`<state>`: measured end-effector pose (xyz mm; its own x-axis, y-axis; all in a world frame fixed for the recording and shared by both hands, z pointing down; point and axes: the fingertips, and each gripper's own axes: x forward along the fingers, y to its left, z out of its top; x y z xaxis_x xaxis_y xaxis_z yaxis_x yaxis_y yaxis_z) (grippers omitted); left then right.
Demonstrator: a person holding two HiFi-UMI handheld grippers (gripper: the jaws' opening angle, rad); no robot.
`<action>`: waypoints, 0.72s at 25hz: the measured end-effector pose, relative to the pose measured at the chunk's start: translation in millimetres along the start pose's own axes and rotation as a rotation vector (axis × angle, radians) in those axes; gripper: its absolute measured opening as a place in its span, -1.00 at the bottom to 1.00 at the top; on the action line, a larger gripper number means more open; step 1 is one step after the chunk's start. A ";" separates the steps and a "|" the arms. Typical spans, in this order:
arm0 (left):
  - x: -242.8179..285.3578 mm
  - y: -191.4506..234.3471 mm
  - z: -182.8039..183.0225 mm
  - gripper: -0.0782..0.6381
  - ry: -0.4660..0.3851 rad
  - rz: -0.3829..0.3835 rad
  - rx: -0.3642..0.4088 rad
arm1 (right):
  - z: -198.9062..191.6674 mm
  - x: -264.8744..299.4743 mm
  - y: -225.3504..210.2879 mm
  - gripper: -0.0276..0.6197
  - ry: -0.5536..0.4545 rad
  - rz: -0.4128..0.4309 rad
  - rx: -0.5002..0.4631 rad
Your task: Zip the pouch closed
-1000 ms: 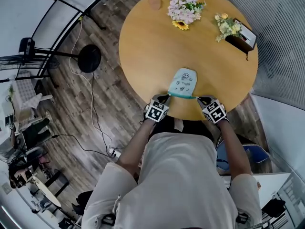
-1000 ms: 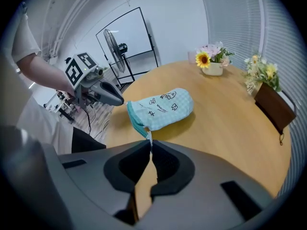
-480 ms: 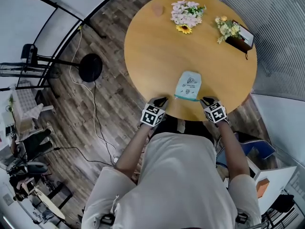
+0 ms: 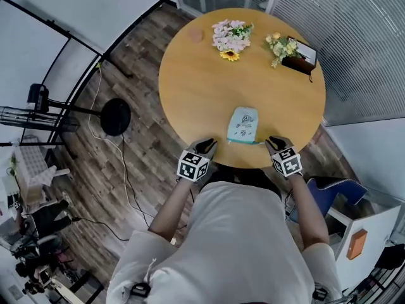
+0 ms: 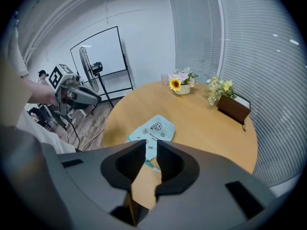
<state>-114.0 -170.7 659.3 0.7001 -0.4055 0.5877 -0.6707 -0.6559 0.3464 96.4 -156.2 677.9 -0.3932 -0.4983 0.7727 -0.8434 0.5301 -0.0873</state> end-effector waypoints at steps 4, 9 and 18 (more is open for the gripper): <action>-12.2 -21.0 25.5 -0.63 -0.047 -0.003 0.032 | 16.7 -43.8 1.2 -0.69 -0.074 -0.046 0.011; -35.0 -52.2 57.6 -0.63 -0.123 0.011 0.060 | 37.1 -104.9 4.2 -0.70 -0.188 -0.099 0.028; -80.8 -120.3 74.9 -0.63 -0.206 0.095 0.072 | 41.8 -199.5 27.3 -0.71 -0.363 -0.112 0.000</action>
<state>-71.5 -106.8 515.4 0.6751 -0.5840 0.4507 -0.7217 -0.6494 0.2396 136.5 -71.0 495.1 -0.4031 -0.7638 0.5041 -0.8884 0.4588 -0.0152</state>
